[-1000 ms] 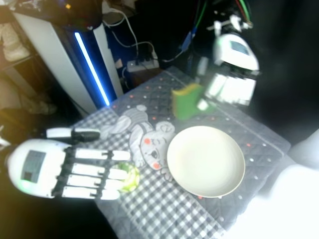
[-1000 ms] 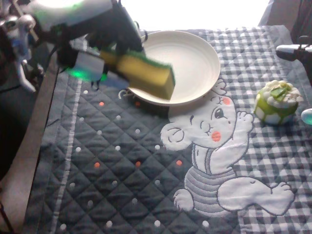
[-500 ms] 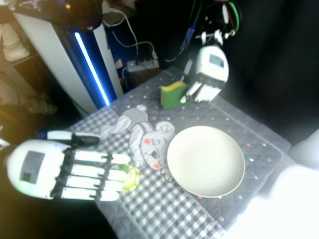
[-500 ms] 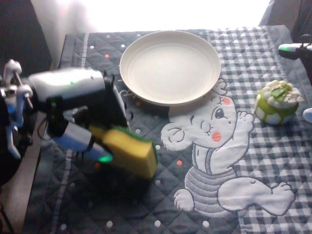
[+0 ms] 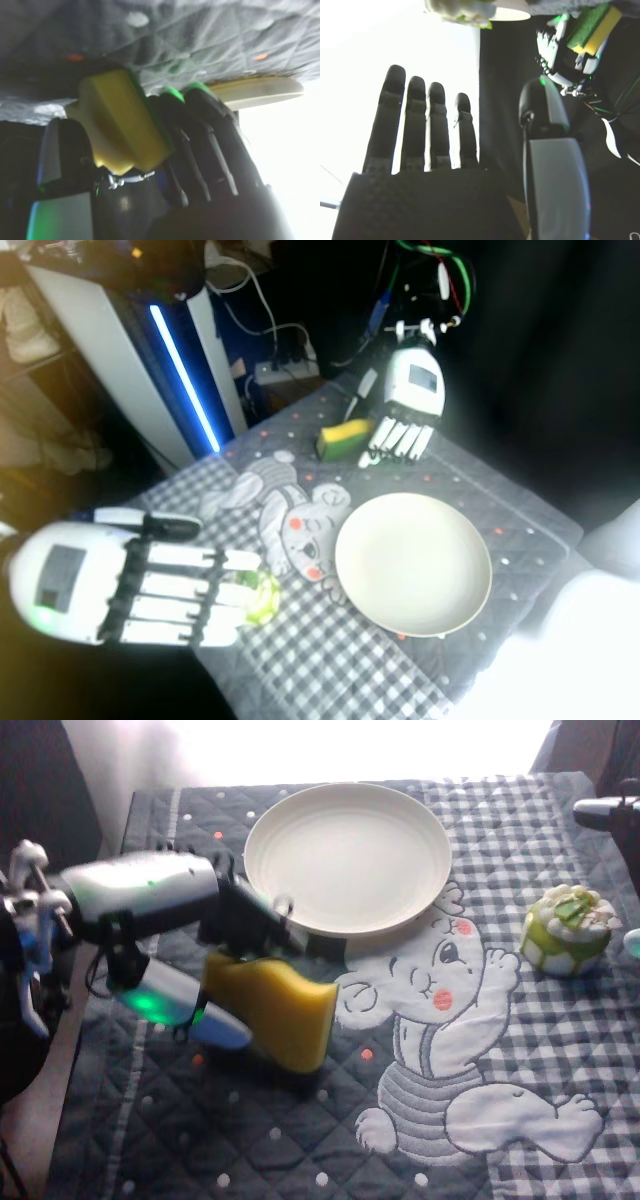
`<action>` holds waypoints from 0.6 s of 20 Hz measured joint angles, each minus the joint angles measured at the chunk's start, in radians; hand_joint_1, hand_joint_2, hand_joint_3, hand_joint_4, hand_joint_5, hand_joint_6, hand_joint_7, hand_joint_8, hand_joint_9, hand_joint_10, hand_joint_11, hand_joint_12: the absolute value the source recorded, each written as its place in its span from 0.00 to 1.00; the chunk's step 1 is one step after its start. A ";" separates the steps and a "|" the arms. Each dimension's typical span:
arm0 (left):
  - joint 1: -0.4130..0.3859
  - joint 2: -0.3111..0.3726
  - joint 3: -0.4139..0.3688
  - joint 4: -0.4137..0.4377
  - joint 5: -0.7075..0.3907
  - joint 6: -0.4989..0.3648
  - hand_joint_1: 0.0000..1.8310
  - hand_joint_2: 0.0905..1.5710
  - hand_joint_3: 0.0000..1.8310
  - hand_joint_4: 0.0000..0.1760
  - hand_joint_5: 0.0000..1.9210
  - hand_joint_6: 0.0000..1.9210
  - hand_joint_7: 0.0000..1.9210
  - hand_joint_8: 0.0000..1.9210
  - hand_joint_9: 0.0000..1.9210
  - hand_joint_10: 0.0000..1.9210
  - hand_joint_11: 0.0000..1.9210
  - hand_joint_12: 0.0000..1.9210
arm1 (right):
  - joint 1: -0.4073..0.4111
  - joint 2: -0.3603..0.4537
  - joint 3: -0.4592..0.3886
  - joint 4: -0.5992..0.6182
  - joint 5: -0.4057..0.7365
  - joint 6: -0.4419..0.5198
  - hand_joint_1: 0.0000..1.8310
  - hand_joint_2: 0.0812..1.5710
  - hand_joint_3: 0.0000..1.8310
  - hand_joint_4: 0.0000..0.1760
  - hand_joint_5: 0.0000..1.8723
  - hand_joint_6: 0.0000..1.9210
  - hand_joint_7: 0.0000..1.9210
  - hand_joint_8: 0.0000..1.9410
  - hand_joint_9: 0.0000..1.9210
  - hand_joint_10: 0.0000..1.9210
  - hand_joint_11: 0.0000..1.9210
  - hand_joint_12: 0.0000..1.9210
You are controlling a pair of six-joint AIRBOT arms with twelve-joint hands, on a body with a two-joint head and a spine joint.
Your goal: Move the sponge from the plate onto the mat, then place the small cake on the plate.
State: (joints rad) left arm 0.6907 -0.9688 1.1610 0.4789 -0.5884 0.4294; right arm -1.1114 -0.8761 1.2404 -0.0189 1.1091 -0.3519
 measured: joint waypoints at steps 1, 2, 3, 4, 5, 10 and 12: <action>-0.010 0.006 -0.003 -0.017 -0.020 0.008 0.45 0.48 0.00 0.47 0.15 0.00 0.22 0.00 0.21 0.13 0.00 0.69 | 0.017 0.000 0.003 -0.001 0.001 0.000 0.35 0.64 0.00 0.64 0.10 0.00 0.10 0.00 0.09 0.00 0.14 0.00; -0.019 0.011 -0.009 -0.031 -0.045 0.028 0.46 0.45 0.00 0.84 0.10 0.00 0.18 0.00 0.18 0.08 0.00 0.65 | 0.031 0.000 0.007 0.001 0.009 0.000 0.36 0.59 0.00 0.77 0.04 0.00 0.05 0.00 0.05 0.00 0.09 0.00; -0.027 0.014 -0.016 -0.049 -0.071 0.048 0.46 0.44 0.00 0.73 0.10 0.00 0.17 0.00 0.17 0.05 0.00 0.63 | 0.051 -0.001 0.013 -0.005 0.019 0.000 0.37 0.55 0.00 0.78 0.02 0.00 0.03 0.00 0.04 0.00 0.08 0.00; -0.027 0.019 -0.025 -0.076 -0.100 0.079 0.48 0.42 0.00 0.62 0.11 0.00 0.17 0.00 0.15 0.03 0.00 0.57 | 0.070 -0.003 0.022 -0.021 0.027 0.000 0.36 0.52 0.00 0.90 0.02 0.00 0.03 0.00 0.04 0.00 0.08 0.00; -0.027 0.024 -0.033 -0.096 -0.125 0.101 0.48 0.43 0.00 0.58 0.11 0.00 0.16 0.00 0.15 0.02 0.00 0.55 | 0.083 -0.009 0.030 -0.032 0.039 0.000 0.36 0.51 0.00 0.91 0.02 0.00 0.03 0.00 0.04 0.00 0.09 0.01; 0.012 0.071 -0.085 -0.245 -0.230 0.232 0.41 0.45 0.00 0.73 0.04 0.01 0.01 0.00 0.01 0.00 0.00 0.03 | 0.159 -0.064 0.084 -0.149 -0.075 0.021 0.34 0.49 0.00 0.94 0.00 0.00 0.00 0.00 0.00 0.00 0.03 0.00; 0.028 0.082 -0.089 -0.290 -0.247 0.260 0.38 0.45 0.00 1.00 0.00 0.00 0.00 0.00 0.00 0.00 0.00 0.00 | 0.174 -0.085 0.116 -0.192 -0.142 0.051 0.35 0.49 0.00 0.95 0.00 0.00 0.00 0.00 0.00 0.00 0.06 0.01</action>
State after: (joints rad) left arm 0.7189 -0.8871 1.0718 0.1890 -0.8352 0.6891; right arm -0.9375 -0.9611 1.3567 -0.2108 0.9668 -0.3008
